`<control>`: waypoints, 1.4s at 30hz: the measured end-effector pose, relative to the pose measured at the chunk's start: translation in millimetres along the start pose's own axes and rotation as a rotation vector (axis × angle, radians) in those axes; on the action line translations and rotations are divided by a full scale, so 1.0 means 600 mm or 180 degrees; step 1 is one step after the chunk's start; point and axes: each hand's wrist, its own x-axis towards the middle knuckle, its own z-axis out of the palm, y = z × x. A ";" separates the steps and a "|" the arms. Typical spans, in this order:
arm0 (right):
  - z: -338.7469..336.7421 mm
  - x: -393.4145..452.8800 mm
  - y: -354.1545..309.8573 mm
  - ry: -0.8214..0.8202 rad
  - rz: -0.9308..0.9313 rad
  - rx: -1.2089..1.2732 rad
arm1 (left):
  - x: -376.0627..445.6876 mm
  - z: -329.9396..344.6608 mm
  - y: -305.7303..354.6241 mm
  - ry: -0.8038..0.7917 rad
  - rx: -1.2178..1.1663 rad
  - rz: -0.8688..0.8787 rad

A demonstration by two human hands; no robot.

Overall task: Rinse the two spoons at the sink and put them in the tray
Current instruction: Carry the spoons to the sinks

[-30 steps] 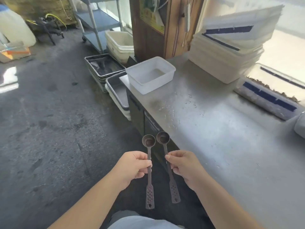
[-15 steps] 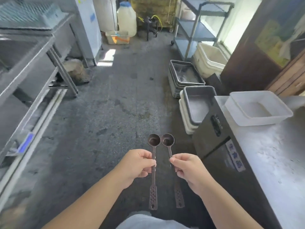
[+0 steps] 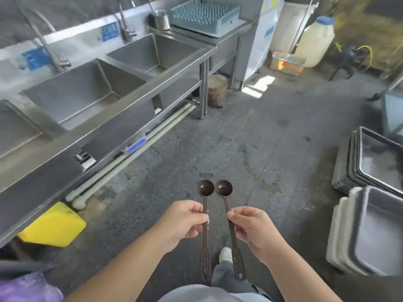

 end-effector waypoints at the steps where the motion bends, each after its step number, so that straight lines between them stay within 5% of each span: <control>1: 0.004 0.027 -0.022 -0.0114 -0.0005 -0.0094 | 0.014 -0.007 0.013 0.0118 -0.0087 0.0003; 10: 0.081 0.255 -0.215 -0.1118 -0.0035 -0.0973 | 0.116 -0.069 0.121 0.1063 -0.0864 -0.0020; 20: 0.296 0.451 -0.298 -0.2068 0.0100 -0.1562 | 0.224 -0.255 0.163 0.1754 -0.1592 0.0082; 42: 0.806 0.926 -0.517 -0.2324 0.0164 -0.2026 | 0.527 -0.791 0.371 0.2504 -0.1883 0.0052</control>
